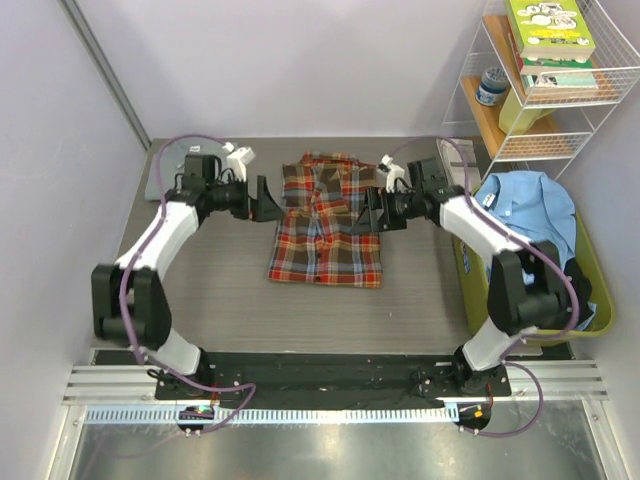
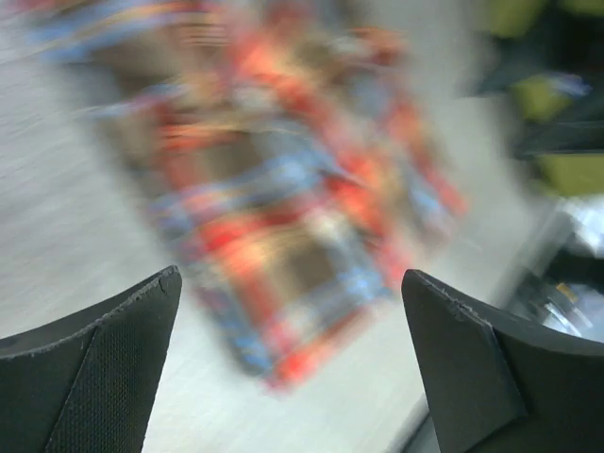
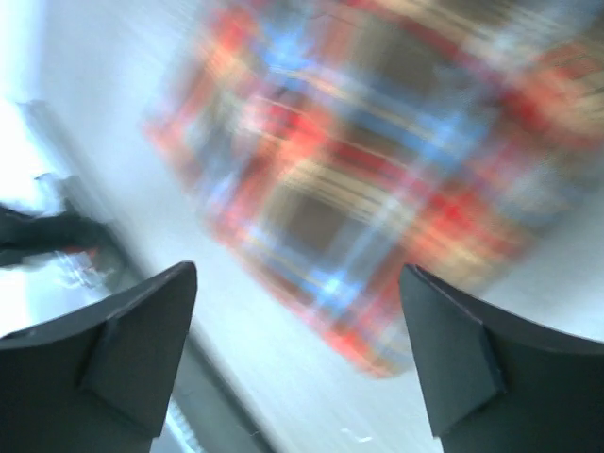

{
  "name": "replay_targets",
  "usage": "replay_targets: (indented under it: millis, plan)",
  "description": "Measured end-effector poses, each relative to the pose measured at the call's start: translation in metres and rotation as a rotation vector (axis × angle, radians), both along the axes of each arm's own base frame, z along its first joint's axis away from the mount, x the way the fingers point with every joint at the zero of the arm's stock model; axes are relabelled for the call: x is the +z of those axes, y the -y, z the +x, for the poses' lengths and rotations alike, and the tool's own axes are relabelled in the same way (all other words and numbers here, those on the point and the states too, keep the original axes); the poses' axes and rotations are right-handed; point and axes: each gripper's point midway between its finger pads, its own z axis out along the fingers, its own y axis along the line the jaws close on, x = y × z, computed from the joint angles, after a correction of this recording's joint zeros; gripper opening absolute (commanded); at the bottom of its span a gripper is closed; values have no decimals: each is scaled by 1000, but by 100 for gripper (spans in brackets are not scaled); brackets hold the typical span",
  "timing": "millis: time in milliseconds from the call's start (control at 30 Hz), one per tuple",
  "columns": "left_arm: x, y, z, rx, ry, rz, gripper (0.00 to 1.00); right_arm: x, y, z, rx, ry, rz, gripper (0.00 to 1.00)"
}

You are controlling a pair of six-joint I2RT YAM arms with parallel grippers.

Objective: Fold and stack the long sleeve shirts
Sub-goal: Fold the shirt

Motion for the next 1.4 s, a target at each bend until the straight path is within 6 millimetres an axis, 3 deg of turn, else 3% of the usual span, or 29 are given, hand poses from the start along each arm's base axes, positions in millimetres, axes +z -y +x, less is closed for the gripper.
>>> replay_targets:
  millis: [67,133,267,333,433,533,600,767,967,1100,1233,1333,1400]
  plan:
    - [23,23,-37,-89,33,-78,100,18,-18,-27,-6,0,131,95]
    - [22,53,-79,-197,-14,-156,100,31,-42,-54,37,-19,235,94]
    - [-20,98,-140,-327,-237,-246,100,30,-81,-80,125,-95,352,91]
    - [-41,108,-152,-334,-339,-260,100,17,-94,-88,144,-161,388,90]
    - [-65,112,-147,-303,-430,-269,100,-18,-97,-92,116,-268,403,88]
    - [-92,107,-132,-239,-502,-276,100,-63,-80,-96,55,-391,383,87]
    - [-107,100,-127,-203,-557,-292,100,-75,-71,-102,59,-465,402,86]
    - [-107,89,-125,-208,-626,-396,100,-78,-55,-100,96,-509,457,86]
    - [-103,78,-137,-183,-612,-392,100,-76,-37,-103,147,-503,405,84]
    - [-84,71,-135,-165,-536,-352,100,-61,-21,-93,158,-456,333,83]
    - [-47,81,-100,-185,-377,-325,100,-29,-21,-55,184,-312,308,71]
    - [-28,94,-49,-176,-264,-305,100,-10,-29,-17,194,-215,315,59]
    - [-29,99,-19,-147,-237,-291,100,-10,-35,9,188,-174,316,55]
